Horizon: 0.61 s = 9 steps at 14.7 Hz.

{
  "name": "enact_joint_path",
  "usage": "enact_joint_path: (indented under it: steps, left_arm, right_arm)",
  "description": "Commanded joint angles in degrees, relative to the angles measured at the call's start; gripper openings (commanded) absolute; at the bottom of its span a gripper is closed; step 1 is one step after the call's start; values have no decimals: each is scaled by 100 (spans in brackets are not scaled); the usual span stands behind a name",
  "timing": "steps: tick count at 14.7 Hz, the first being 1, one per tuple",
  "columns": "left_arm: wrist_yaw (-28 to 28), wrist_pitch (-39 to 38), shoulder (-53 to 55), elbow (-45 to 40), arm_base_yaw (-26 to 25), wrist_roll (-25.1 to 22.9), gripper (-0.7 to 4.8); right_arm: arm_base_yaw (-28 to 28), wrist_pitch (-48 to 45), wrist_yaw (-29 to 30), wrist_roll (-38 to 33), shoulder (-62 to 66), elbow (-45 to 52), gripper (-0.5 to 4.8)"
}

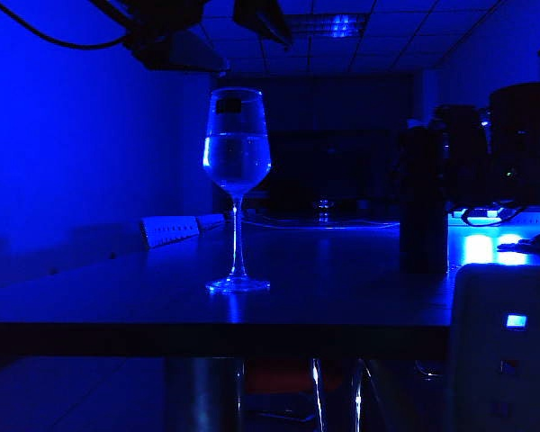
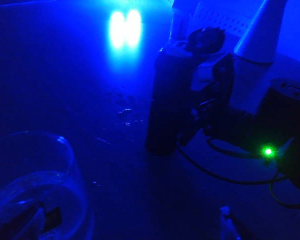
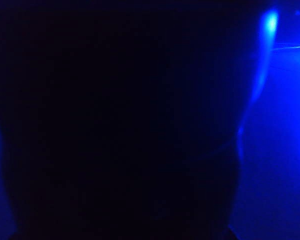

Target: Pick up the black thermos cup, pour some water from it into the stemmed glass, and then put the thermos cup back on the table.

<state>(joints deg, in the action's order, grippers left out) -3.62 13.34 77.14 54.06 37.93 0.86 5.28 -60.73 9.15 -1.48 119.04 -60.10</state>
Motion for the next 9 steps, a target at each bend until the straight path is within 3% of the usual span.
enact_joint_path:
  steps: [1,5,9]
  left_arm:
    - [-2,42,-11,17,9,-44,479]
    - [256,37,-66,17,4,-44,479]
    - [925,-356,-254,17,-7,-420,479]
  right_arm:
    - [-2,-127,0,-4,-37,-22,86]
    - [-2,-144,2,-35,-149,-22,84]
    - [-2,319,782,-37,-737,-17,85]
